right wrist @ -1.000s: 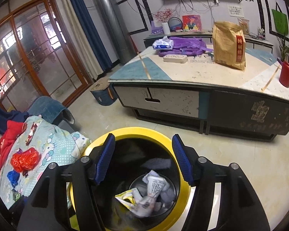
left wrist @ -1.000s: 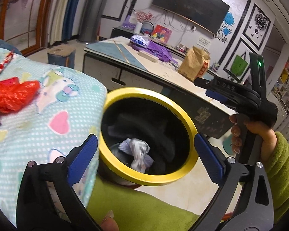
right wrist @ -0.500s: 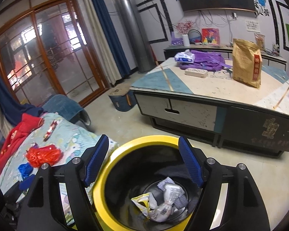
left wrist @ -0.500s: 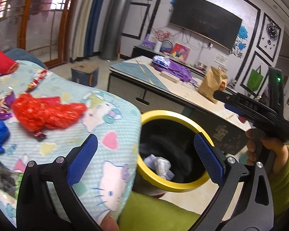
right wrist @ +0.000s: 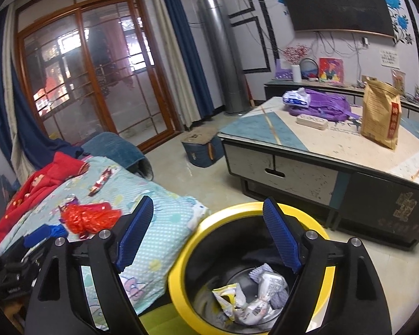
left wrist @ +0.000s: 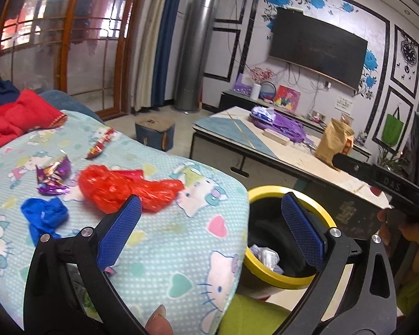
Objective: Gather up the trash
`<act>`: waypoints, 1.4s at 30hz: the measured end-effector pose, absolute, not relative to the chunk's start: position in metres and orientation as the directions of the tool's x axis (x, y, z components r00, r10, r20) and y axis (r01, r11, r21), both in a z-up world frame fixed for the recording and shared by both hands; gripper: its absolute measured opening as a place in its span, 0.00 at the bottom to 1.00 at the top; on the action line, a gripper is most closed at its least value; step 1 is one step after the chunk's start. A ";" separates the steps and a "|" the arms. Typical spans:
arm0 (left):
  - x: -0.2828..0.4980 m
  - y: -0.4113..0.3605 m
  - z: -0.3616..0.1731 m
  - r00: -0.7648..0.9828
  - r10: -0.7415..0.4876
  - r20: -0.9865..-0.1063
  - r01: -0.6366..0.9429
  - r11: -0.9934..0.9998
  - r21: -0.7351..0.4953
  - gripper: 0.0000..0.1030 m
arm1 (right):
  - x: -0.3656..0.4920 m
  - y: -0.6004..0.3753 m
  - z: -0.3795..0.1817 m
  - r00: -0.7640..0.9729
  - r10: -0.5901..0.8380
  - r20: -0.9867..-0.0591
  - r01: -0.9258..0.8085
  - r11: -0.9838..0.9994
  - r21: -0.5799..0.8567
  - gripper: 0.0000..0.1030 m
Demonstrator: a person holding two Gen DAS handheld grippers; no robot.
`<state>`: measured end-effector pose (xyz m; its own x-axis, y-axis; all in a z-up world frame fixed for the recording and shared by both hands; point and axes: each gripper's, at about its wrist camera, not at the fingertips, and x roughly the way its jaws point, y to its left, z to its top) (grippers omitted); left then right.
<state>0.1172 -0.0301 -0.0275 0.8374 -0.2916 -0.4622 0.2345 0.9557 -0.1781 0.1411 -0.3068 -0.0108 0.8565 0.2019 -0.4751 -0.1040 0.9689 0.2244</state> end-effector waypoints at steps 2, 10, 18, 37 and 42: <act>0.117 -0.023 -0.025 0.845 -0.278 -0.457 0.218 0.959 -0.181 0.89 | 0.140 -0.298 -0.009 0.854 0.218 -0.471 -0.127 0.968 0.218 0.77; 0.117 0.007 -0.018 0.875 -0.210 -0.435 0.141 0.972 -0.187 0.89 | 0.138 -0.266 -0.007 0.836 0.265 -0.481 -0.197 0.962 0.188 0.80; 0.120 0.047 -0.014 0.901 -0.136 -0.412 0.055 0.978 -0.202 0.89 | 0.142 -0.229 -0.008 0.809 0.319 -0.494 -0.266 0.948 0.176 0.82; 0.126 0.150 -0.021 0.894 0.017 -0.447 -0.173 0.934 -0.311 0.89 | 0.201 -0.127 -0.034 0.695 0.411 -0.590 -0.355 0.910 0.215 0.82; 0.144 0.178 -0.029 0.866 0.008 -0.499 -0.227 0.897 -0.379 0.89 | 0.233 -0.108 -0.050 0.654 0.398 -0.643 -0.336 0.915 0.224 0.78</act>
